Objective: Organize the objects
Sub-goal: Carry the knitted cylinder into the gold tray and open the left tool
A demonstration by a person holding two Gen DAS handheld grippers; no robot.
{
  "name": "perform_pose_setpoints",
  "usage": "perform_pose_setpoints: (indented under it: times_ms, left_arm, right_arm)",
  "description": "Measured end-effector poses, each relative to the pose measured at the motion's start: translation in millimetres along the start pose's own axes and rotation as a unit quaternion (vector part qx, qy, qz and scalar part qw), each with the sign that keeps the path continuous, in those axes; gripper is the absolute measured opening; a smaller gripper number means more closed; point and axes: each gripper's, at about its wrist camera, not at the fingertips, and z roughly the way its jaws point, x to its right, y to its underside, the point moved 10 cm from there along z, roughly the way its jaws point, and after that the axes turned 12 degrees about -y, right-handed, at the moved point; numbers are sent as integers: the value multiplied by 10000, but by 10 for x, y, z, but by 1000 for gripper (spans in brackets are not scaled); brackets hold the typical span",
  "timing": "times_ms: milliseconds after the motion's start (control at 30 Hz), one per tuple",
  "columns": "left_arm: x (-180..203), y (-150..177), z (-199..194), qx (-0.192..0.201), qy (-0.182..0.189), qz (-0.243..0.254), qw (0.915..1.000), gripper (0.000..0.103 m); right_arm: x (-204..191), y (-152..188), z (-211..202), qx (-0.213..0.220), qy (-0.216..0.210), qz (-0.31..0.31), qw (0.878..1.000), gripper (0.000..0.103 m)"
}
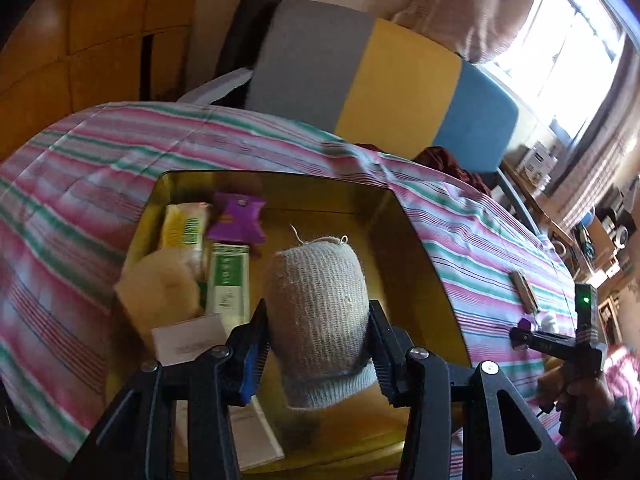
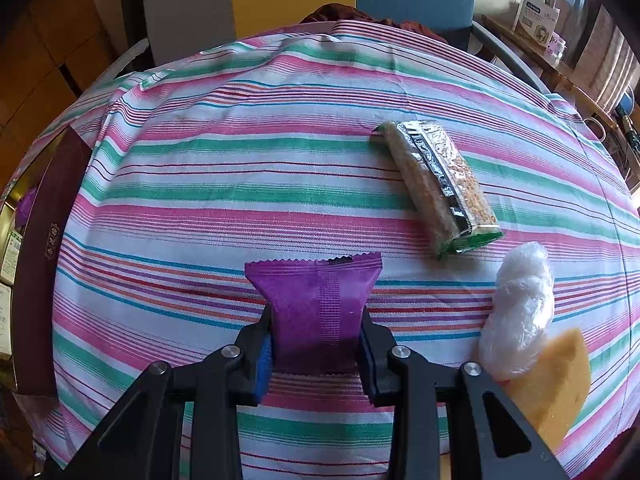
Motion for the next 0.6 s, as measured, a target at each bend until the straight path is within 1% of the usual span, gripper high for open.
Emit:
perform_pose_setpoints:
  times_ms: [67,133,233,300,400,533,600]
  left_arm:
    - [-248,-5,21,16,-194,-120,9997,46]
    - [-429,-17,44,-4,-298,-184,9994,46]
    - [-511,-54,95,-23,-364,-200,9991,46]
    - [-455,-94,139,-42,-328,-124,9994,46]
    - [-245,-197,251,-91,-261,123,9995,46]
    - [62,-375,500,-333,-117,429,9985,46]
    - [126,-472,690,-472,-187,544,9972,46]
  right_arm:
    - [-10,7,-1,0,9,-10,10000,34]
    - [-10,5,-2,-1,23,-10,10000,34]
    - [-15,-4,3,-4,42,-22,10000,34]
    - [-11,-2,-2,-3,38,-21,10000,34]
    - [-8,-5,-1,-4,38,-28,10000,34]
    - [-13,-5,-1,-5,43,-32,10000,34]
    - [-17,15,-14,-3,48,-38,10000,34]
